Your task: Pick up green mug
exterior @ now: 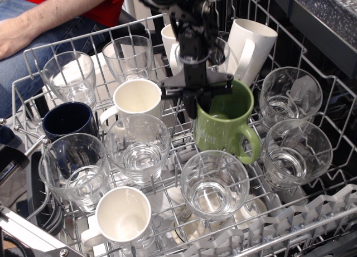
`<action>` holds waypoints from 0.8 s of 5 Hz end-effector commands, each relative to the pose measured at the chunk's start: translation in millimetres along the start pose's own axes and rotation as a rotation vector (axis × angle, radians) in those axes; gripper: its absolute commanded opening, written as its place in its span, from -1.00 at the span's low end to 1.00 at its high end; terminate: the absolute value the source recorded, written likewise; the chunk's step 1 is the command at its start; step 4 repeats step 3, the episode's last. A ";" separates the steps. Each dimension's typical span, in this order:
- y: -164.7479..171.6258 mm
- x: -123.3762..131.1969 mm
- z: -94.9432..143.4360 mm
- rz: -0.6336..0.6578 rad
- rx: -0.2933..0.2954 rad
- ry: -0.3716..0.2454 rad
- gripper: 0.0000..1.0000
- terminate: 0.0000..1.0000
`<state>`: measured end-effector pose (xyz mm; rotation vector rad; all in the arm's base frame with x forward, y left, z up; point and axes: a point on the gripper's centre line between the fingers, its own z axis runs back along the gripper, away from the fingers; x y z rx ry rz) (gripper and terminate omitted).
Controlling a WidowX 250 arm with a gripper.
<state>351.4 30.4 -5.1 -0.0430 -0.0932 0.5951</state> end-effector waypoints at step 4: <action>10.8 3.5 143.8 -0.086 -0.067 0.051 -1.00 1.00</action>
